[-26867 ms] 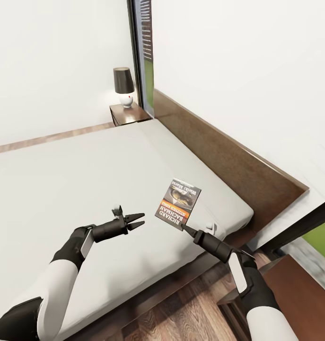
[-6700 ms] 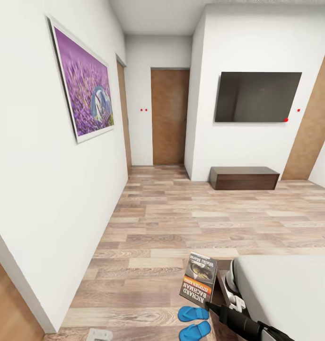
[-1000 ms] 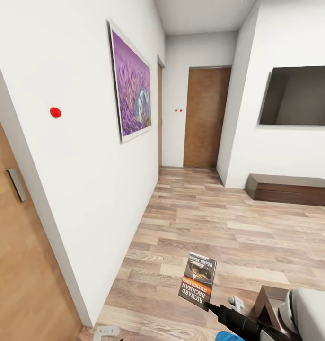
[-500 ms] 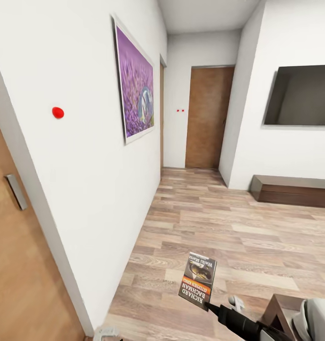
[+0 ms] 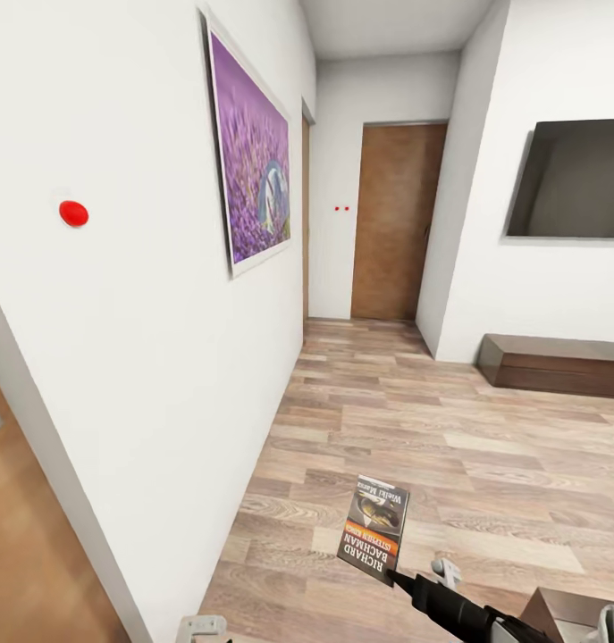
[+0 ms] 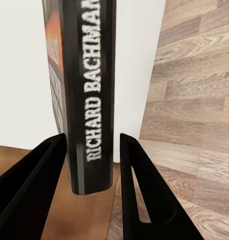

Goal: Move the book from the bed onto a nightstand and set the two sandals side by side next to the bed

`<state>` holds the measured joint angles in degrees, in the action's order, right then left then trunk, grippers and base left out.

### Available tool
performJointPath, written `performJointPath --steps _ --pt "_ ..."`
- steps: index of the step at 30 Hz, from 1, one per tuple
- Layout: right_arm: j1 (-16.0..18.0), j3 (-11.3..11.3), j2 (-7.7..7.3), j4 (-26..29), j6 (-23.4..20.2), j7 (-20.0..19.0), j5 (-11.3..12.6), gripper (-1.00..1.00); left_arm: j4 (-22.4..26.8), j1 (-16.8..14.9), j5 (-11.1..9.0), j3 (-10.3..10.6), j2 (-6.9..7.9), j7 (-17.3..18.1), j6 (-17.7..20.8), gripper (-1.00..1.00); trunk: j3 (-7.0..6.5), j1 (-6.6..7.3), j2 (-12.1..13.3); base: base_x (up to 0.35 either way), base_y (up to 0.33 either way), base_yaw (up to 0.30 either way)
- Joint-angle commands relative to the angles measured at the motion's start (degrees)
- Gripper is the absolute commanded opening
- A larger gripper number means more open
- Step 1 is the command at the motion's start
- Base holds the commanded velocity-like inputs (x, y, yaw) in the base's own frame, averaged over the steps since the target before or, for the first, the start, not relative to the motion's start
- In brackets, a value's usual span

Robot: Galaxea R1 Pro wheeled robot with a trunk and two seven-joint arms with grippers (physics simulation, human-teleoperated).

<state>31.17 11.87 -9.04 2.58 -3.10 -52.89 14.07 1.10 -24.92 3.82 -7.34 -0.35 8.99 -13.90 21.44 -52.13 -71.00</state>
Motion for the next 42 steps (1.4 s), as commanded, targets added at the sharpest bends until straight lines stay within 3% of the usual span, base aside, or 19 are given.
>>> performJointPath --steps 1,8,20,42 --pt "0.0 0.0 -0.01 0.0 -0.3 -0.2 0.3 -1.0 0.0 0.0 0.4 -0.5 0.0 0.2 -0.2 1.0 0.06 -0.01 0.0 0.047 0.0 0.0" --pt "0.0 0.0 -0.01 0.0 -0.3 -0.4 0.3 -1.0 0.0 0.0 0.4 -0.5 0.0 0.2 -0.2 1.0 0.06 -0.01 0.0 0.009 0.0 -0.02" --pt "0.0 0.0 -0.01 0.0 -0.3 -0.3 0.3 -1.0 0.0 0.0 0.4 -0.5 0.0 0.2 -0.2 1.0 0.06 -0.01 0.0 0.001 0.001 -0.218" --pt "0.0 0.0 0.03 0.0 -0.3 -0.3 0.3 -1.0 0.0 0.0 0.4 -0.5 0.0 0.2 -0.2 1.0 0.06 -0.01 0.0 0.135 0.082 -0.008"
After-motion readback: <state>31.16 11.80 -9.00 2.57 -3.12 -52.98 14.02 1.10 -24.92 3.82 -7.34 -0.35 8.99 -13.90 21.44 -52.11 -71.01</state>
